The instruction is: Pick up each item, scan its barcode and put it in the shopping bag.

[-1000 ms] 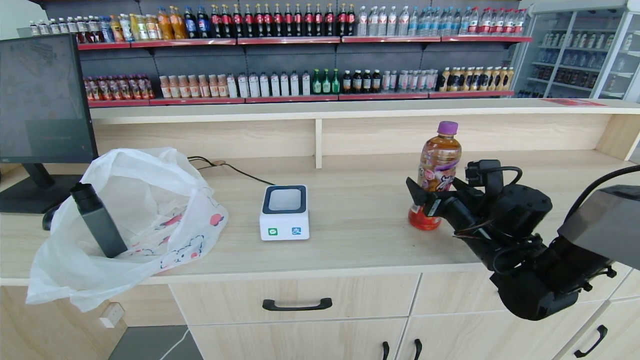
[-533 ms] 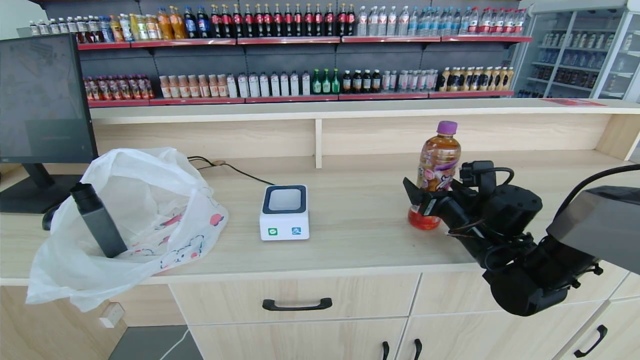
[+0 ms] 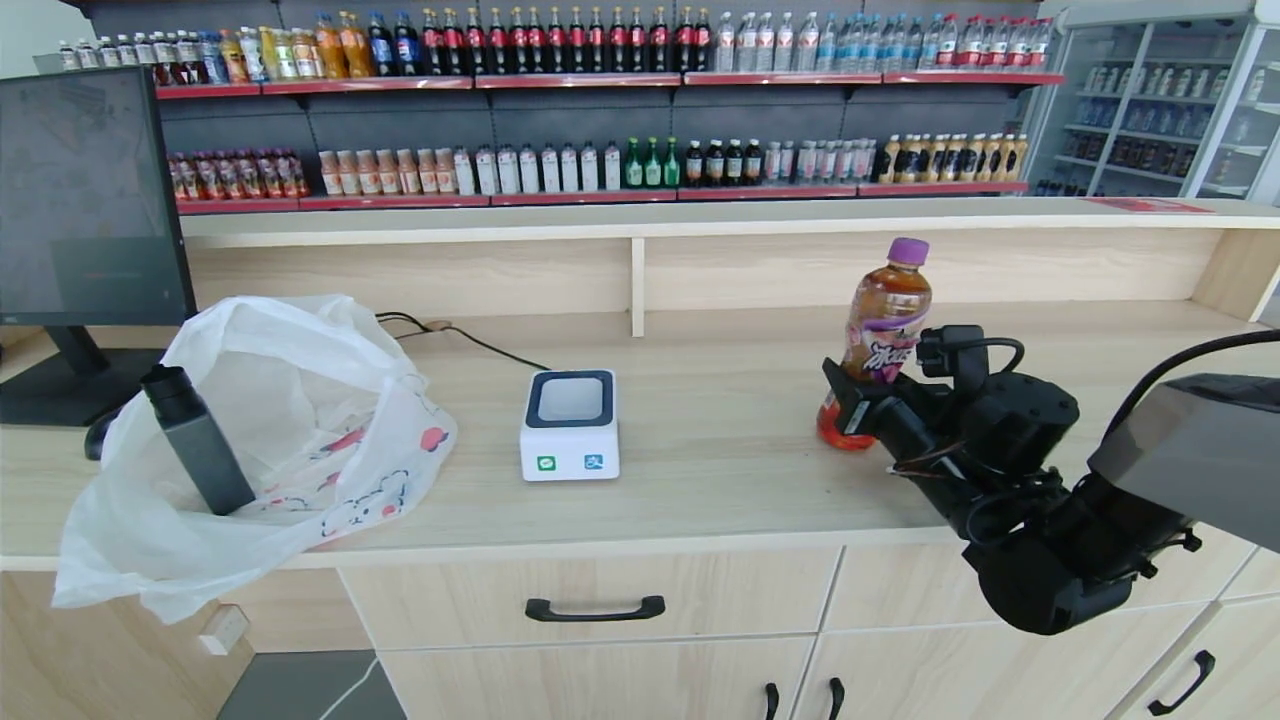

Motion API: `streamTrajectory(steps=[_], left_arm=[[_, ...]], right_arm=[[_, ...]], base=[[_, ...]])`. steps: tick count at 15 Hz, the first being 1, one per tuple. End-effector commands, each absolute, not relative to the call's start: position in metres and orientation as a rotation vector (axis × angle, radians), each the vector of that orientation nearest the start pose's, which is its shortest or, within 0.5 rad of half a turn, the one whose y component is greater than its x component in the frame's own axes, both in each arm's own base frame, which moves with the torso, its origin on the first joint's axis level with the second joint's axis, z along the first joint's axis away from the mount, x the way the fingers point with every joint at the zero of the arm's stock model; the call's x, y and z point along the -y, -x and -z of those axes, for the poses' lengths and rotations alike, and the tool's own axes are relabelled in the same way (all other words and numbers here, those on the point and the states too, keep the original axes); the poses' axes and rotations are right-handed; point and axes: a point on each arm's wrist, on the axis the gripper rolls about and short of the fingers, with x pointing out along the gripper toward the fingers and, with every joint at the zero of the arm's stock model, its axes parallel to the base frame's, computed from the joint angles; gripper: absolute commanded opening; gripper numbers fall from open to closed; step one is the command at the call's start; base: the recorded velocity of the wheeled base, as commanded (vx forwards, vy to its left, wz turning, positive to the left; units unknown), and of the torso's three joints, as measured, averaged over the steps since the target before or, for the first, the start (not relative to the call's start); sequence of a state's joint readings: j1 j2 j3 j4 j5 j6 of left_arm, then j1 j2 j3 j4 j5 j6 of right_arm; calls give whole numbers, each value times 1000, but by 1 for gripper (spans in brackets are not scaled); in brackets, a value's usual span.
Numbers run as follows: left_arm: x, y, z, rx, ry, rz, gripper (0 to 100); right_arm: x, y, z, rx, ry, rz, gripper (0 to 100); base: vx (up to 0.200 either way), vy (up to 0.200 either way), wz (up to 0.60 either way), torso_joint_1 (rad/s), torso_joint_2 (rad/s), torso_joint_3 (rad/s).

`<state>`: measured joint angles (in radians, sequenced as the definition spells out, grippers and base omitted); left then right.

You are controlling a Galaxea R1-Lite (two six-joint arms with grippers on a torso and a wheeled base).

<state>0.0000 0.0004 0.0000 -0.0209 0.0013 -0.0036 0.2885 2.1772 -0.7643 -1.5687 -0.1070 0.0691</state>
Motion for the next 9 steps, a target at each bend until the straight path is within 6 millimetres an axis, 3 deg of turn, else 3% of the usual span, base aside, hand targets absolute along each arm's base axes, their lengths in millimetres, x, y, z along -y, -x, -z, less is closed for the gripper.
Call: streamTrajectory(steps=[1,9], left_arm=[[0,23,-78,21,5,-1,100],[0,23,-78,21,5,-1,100]], right_arm=[[-104,-359,-103,152,-100,-186,0],[-105,-358,-111,175,-102,-189,0]], base=[[0,0,0,0,0,0],[0,0,0,0,0,0]])
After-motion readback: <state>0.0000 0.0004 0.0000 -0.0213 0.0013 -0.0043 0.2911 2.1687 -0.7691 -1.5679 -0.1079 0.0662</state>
